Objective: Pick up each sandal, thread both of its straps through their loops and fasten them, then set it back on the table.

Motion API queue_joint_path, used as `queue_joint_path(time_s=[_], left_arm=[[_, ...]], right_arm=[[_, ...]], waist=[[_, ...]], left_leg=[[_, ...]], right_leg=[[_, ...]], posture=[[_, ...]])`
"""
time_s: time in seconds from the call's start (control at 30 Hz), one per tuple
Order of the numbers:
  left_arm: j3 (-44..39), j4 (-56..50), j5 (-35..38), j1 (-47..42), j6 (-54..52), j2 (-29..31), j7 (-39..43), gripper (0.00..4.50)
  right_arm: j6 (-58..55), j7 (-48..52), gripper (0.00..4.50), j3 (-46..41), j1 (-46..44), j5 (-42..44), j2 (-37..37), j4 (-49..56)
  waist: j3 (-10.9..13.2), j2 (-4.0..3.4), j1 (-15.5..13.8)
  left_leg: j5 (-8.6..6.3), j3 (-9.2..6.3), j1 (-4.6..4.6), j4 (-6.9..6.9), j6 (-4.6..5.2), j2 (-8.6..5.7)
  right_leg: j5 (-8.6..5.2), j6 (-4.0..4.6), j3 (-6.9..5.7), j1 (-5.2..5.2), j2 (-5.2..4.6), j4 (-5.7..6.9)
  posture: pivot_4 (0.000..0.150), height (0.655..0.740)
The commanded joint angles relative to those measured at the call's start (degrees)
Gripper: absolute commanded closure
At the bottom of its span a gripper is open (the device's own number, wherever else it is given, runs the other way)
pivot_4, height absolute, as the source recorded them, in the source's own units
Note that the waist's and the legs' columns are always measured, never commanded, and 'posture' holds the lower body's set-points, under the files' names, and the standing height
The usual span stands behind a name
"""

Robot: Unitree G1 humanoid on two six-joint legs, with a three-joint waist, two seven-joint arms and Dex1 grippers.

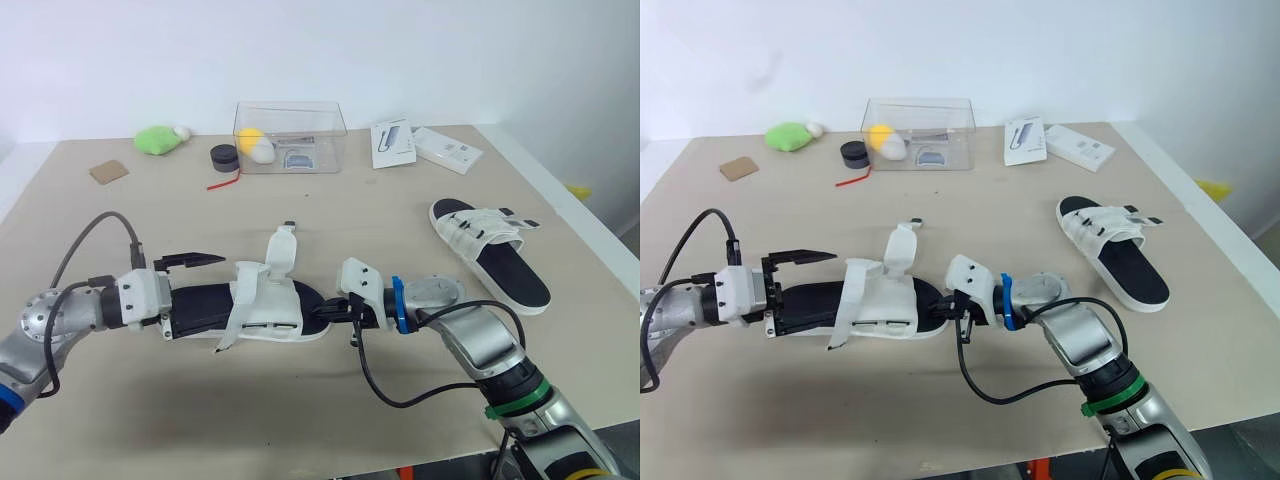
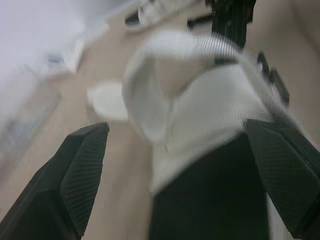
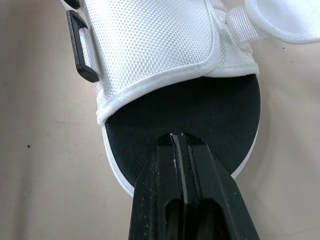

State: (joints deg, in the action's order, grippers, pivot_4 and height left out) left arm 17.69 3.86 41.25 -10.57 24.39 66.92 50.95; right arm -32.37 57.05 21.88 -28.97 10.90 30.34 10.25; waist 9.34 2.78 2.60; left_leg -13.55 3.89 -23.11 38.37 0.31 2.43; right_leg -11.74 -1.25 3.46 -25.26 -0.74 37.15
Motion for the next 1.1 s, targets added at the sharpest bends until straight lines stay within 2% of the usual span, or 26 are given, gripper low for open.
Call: queue_joint_path(time_s=[0.03,0.1,0.33,0.43,0.67,0.83,1.03,1.07,1.1], left_arm=[[-8.8,-2.85,5.52,-0.35,-11.75,0.64,1.53,0.02],[-12.08,-4.8,7.21,0.37,-17.92,0.8,2.62,0.02],[-23.16,-9.38,19.73,6.74,-46.2,4.79,12.59,0.02],[-25.91,-12.33,21.14,9.05,-53.59,5.44,15.5,0.02],[-26.75,-20.07,17.53,11.59,-59.63,1.55,15.91,0.02],[-24.18,-21.07,11.19,11.59,-59.81,-1.2,15.7,0.02],[-22.34,-21.81,7.46,10.68,-60.89,-4.8,15.42,0.02],[-22.18,-21.94,7.05,10.47,-61.11,-5.36,15.26,0.54],[-22.12,-22.08,6.68,10.41,-61.33,-5.83,15.22,0.85]], right_arm=[[-0.35,0.66,4.5,0.82,0.71,-0.05,0.17,0.44],[-0.21,0.81,4.5,1.07,0.64,-0.09,0.06,0.31],[0.33,0.84,4.5,1.36,-0.06,-0.21,-0.65,-0.56],[-0.16,1.05,4.5,0.56,-0.34,1.1,-1.56,-0.22],[-2.05,1.05,4.5,-1.55,0.01,4.9,-3.14,0.88],[-4.18,-0.56,4.5,-4.3,-0.61,8.57,-5.71,0.58],[-3.32,-1.98,4.5,-3.34,-1.76,7.15,-7.36,-2.32],[-3.09,-2.12,4.5,-3.09,-1.88,6.94,-7.64,-2.79],[-2.86,-2.26,4.5,-2.86,-1.99,6.71,-7.91,-3.19]], waist=[[0.0,0.0,-0.01],[0.0,0.0,-0.01],[0.02,-0.02,0.09],[0.03,-0.03,0.04],[0.05,-0.07,0.01],[0.09,-0.13,0.0],[0.1,-0.13,0.02],[0.09,-0.12,0.0],[0.09,-0.11,0.0]], left_leg=[[0.0,0.0,0.0,0.01,0.0,0.02],[0.0,-0.03,0.0,0.01,0.0,0.04],[-0.13,-0.02,0.02,-0.03,-0.21,0.21],[-0.15,-0.09,0.03,-0.04,-0.26,0.26],[-0.16,-0.15,0.06,-0.14,-0.27,0.32],[-0.16,-0.14,0.06,-0.16,-0.27,0.3],[-0.16,-0.14,0.04,-0.16,-0.27,0.3],[-0.16,-0.14,0.04,-0.16,-0.27,0.29],[-0.16,-0.16,0.04,-0.16,-0.27,0.29]], right_leg=[[-0.01,0.04,-0.01,0.0,0.03,0.0],[-0.03,0.09,-0.03,-0.01,0.06,0.0],[-0.12,0.23,-0.01,-0.06,0.34,0.01],[-0.21,0.44,-0.05,-0.08,0.49,0.03],[-0.25,0.61,-0.07,-0.13,0.59,0.08],[-0.25,0.62,-0.05,-0.15,0.61,0.08],[-0.25,0.62,-0.03,-0.15,0.6,0.07],[-0.25,0.62,-0.03,-0.16,0.6,0.07],[-0.25,0.62,-0.04,-0.16,0.6,0.07]], posture=[[0.15,0.74],[0.15,0.74],[0.15,0.74],[0.15,0.74],[0.15,0.74],[0.15,0.74],[0.15,0.74],[0.15,0.74],[0.15,0.74]])
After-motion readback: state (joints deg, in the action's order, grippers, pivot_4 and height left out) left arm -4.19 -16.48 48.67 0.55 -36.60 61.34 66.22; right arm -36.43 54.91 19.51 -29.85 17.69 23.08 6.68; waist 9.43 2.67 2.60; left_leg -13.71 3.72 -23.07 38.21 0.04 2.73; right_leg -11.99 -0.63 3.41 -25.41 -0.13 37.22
